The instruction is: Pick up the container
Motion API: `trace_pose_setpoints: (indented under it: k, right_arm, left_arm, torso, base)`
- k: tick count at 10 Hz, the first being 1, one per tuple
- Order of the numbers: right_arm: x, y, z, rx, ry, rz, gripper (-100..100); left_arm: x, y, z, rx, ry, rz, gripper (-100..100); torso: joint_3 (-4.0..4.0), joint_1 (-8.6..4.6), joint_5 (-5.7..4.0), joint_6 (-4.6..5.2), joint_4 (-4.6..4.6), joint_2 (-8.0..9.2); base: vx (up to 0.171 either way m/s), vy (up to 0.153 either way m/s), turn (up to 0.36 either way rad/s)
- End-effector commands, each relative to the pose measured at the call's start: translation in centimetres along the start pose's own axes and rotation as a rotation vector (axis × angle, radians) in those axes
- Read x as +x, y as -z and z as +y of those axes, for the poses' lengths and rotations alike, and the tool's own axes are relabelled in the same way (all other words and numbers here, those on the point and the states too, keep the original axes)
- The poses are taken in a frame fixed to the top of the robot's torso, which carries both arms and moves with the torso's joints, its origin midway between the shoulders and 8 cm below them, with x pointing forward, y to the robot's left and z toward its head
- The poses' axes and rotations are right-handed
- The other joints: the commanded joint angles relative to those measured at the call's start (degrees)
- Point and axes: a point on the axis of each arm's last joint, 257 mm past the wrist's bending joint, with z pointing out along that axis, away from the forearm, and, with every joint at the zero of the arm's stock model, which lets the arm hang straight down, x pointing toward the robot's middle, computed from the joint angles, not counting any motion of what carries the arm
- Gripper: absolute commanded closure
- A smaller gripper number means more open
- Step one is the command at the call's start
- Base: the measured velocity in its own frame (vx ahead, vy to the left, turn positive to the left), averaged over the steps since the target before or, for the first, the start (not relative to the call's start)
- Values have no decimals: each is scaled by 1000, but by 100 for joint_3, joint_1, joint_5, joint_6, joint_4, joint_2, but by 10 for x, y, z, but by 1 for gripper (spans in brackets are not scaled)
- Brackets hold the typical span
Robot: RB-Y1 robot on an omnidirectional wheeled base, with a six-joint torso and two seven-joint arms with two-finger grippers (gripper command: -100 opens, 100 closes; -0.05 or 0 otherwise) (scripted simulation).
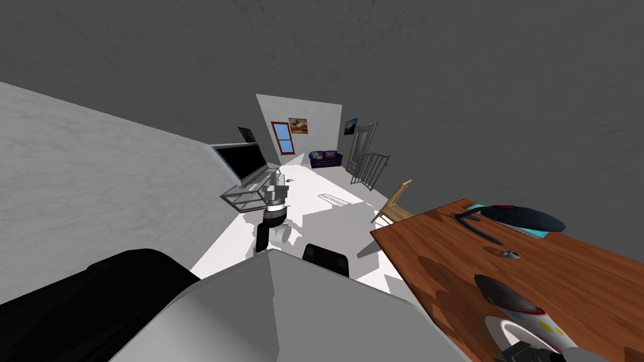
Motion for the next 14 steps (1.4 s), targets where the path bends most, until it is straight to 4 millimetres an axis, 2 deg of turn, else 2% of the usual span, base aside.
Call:
trace_pose_setpoints:
  k: [1, 2, 3, 7, 8, 9, 14]
  right_arm:
    - [-2, -1, 0, 1, -19, 2, -100]
    - [-1, 0, 0, 1, -11, 1, -100]
    - [-1, 0, 0, 1, -14, 1, 100]
    - [-2, 0, -1, 3, -20, -1, 100]
    - [-2, 0, -1, 3, -20, -1, 0]
    - [1, 1, -1, 0, -2, -2, 100]
    - [10, 5, -5, 0, 33, -16, 100]
  left_arm:
    - [0, 0, 0, 0, 0, 0, 0]
    - [0, 0, 0, 0, 0, 0, 0]
    - [0, 0, 0, 0, 0, 0, 0]
    - [0, 0, 0, 0, 0, 0, 0]
    - [0, 0, 0, 0, 0, 0, 0]
    - [0, 0, 0, 0, 0, 0, 0]
    - [0, 0, 0, 0, 0, 0, 0]
  torso:
    - [0, 0, 0, 0, 0, 0]
    - [-1, -1, 0, 3, 0, -3]
    - [-8, 2, 0, 3, -3, -15]
    - [-19, -5, -11, 0, -12, -29]
    - [-19, -4, -10, -1, -12, -29]
    - [-20, -5, -10, -1, -12, -30]
    - [-41, 11, 1, -11, -19, -66]
  base:
    - [-67, -19, 66]
    - [-24, -8, 4]
    - [-5, -2, -1]
    - [0, -2, 0]
    - [0, 0, 0]
    - [61, 7, -136]
    - [100, 26, -112]
